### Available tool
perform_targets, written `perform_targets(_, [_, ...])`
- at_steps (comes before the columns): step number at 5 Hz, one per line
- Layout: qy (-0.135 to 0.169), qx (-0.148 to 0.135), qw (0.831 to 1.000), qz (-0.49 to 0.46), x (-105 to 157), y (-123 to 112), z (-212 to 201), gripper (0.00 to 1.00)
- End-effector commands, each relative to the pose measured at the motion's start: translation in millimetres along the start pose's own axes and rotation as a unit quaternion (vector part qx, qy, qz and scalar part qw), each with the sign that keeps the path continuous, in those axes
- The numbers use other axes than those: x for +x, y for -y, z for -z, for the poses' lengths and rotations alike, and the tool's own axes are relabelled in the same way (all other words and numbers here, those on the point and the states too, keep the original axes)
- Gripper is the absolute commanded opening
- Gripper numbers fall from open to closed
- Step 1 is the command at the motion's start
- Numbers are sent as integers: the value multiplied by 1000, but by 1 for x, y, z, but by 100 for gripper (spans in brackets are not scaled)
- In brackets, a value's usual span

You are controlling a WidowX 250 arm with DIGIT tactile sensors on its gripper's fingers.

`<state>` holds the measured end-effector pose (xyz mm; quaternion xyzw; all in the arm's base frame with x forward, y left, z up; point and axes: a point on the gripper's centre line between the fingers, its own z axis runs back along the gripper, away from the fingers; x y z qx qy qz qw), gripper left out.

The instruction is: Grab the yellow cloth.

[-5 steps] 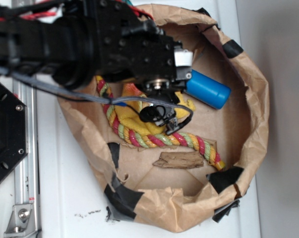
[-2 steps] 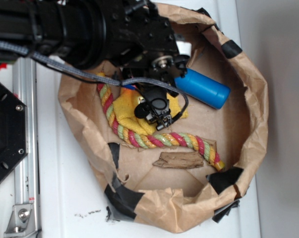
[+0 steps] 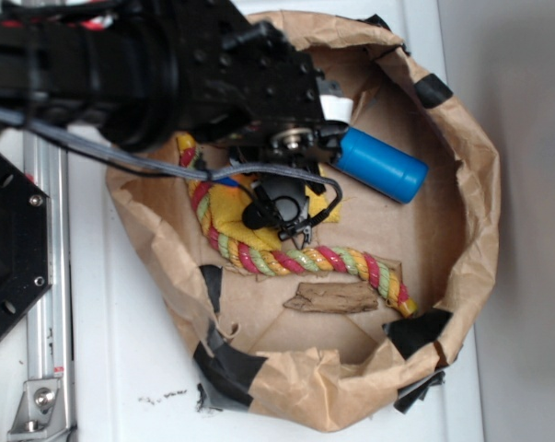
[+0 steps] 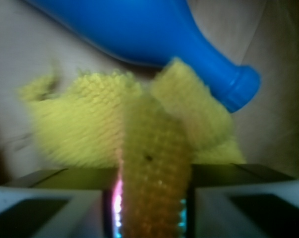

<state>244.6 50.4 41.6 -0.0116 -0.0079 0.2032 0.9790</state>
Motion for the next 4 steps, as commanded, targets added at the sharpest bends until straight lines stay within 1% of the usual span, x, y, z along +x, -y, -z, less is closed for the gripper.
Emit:
perform_targets(1, [142,-67,982,102,5,26,-113,0])
perform_targets(2, [149,-72,979,123,1,34,-163,0])
perform_targets(3, [115,-47,984,125,8,35,-169,0])
perform_targets(4, [100,-27,988,113,12,31,-158,0])
